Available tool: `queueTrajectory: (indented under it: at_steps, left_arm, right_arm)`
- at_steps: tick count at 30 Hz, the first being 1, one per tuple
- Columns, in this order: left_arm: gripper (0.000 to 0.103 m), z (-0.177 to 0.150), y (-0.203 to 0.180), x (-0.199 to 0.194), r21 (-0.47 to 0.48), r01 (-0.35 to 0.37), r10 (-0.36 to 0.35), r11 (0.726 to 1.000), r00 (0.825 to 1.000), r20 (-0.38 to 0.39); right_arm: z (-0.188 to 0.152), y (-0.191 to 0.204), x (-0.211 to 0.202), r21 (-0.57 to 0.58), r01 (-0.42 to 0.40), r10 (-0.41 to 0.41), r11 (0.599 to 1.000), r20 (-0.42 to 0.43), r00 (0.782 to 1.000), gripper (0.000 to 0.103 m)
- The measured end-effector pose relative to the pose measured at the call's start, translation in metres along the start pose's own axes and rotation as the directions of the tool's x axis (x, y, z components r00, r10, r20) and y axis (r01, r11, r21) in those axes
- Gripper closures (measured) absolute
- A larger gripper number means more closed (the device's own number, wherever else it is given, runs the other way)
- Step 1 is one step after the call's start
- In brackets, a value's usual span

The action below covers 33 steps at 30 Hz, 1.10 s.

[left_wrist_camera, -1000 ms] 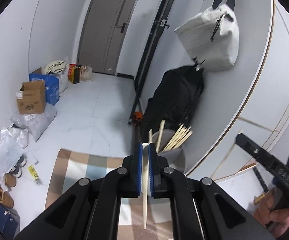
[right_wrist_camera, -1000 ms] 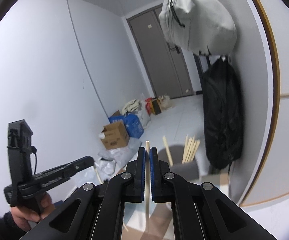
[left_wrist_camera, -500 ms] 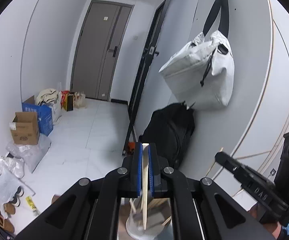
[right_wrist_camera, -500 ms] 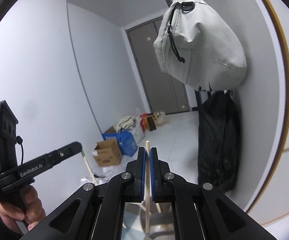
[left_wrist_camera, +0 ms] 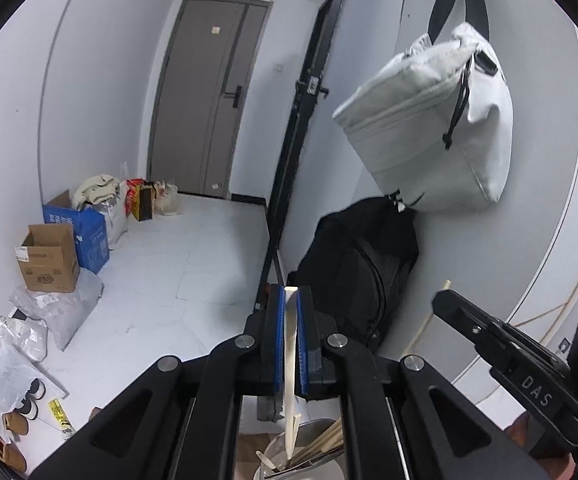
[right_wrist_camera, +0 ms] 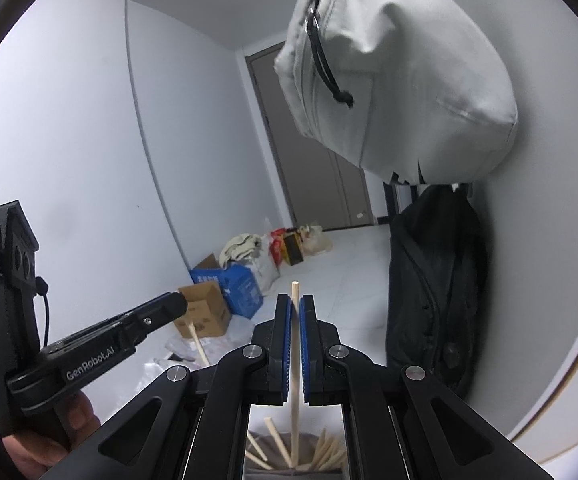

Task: Organize utensils
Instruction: 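Carry both held sticks up and over the white holder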

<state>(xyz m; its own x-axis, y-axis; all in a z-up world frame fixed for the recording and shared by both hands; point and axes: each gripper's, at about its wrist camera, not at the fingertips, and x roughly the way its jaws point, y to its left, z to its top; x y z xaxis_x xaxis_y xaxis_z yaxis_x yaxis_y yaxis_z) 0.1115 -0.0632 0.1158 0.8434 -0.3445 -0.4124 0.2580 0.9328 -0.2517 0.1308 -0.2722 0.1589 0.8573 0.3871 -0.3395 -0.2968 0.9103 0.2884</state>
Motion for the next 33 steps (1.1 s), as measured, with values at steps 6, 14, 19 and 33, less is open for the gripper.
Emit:
queueTrajectory:
  at_steps: [6, 14, 19, 33]
  left_arm:
    - [0.101, -0.004, -0.006, 0.007, 0.046, 0.001, -0.001, 0.999, 1.0, -0.002]
    - [0.101, -0.011, -0.009, 0.013, 0.061, 0.037, -0.036, 0.997, 0.999, -0.016]
    - [0.101, -0.017, -0.011, 0.016, 0.083, 0.029, -0.028, 0.996, 1.0, -0.011]
    - [0.101, -0.042, -0.002, 0.028, 0.068, 0.058, -0.051, 0.996, 0.994, -0.098]
  right_arm:
    - [-0.003, -0.001, 0.012, -0.013, -0.009, 0.009, 1.0, -0.003, 1.0, 0.1]
    - [-0.014, -0.004, 0.027, -0.02, -0.02, 0.019, 1.0, -0.031, 0.999, 0.1]
    - [-0.024, -0.008, 0.033, -0.016, -0.029, 0.028, 0.999, -0.038, 0.999, 0.1]
    - [-0.061, -0.014, 0.049, -0.033, -0.065, 0.061, 0.997, -0.124, 0.99, 0.099]
